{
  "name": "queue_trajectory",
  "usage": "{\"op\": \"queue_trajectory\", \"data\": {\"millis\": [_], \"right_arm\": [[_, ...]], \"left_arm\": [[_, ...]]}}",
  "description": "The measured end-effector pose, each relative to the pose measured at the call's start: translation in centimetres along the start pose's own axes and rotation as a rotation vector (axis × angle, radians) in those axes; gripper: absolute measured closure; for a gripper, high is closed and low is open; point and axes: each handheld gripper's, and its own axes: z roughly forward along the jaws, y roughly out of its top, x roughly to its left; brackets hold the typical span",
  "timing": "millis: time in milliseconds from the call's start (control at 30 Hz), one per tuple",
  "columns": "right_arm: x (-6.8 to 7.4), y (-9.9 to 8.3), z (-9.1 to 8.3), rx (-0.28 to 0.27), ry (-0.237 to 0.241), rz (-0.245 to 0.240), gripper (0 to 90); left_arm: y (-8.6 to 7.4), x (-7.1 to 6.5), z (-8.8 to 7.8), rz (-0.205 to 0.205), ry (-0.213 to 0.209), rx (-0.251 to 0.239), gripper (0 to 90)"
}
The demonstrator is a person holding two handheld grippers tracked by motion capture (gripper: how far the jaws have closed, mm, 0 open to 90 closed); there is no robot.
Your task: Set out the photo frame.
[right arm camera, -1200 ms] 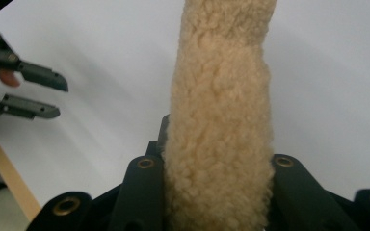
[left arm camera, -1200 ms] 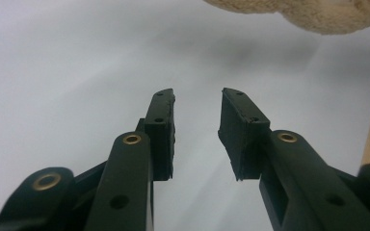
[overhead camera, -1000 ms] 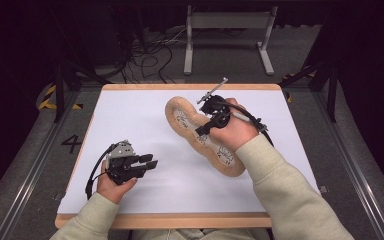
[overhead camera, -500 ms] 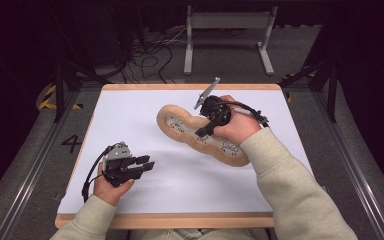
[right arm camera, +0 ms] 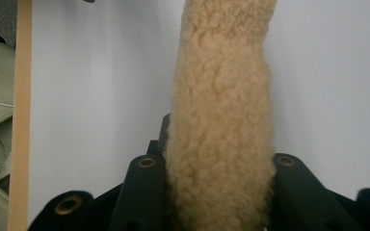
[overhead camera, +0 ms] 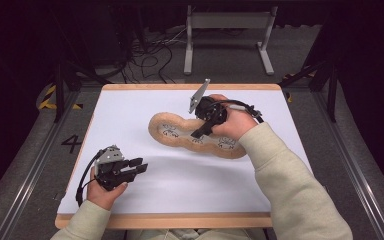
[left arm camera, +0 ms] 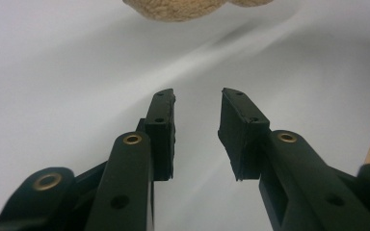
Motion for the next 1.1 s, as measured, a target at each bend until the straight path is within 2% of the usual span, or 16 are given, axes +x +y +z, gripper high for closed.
{"op": "queue_trajectory", "data": {"millis": [167,333,433,467,533,767,800,1100], "right_arm": [[-0.4,0.0,0.8,0.009,0.043,-0.053,70.5],[-0.7,0.0,1.3,0.011,0.056,-0.070,70.5],[-1.0,-0.1,1.9,0.009,0.074,-0.096,70.5],[-1.1,-0.1,2.1,0.005,0.081,-0.116,70.5],[-1.2,-0.1,2.4,0.002,0.093,-0.140,70.5],[-1.5,-0.2,3.4,0.006,0.117,-0.151,70.4],[-1.6,-0.3,3.6,0.007,0.132,-0.172,70.4],[-1.7,-0.8,4.4,0.026,0.152,-0.176,70.4]], "left_arm": [[-0.3,0.0,-0.4,-0.010,0.008,0.003,66.5],[-0.6,0.1,-0.7,-0.006,0.018,-0.001,66.5],[-0.8,0.1,-1.0,-0.019,0.028,-0.004,66.4],[-0.8,0.2,-1.0,-0.009,0.029,-0.005,66.5],[-0.9,0.1,-1.2,-0.018,0.032,-0.003,66.5],[-1.1,0.1,-1.3,-0.021,0.039,-0.004,66.4],[-1.1,0.1,-1.3,-0.022,0.040,-0.004,66.4],[-1.0,0.2,-1.2,-0.015,0.029,0.002,66.4]]}}
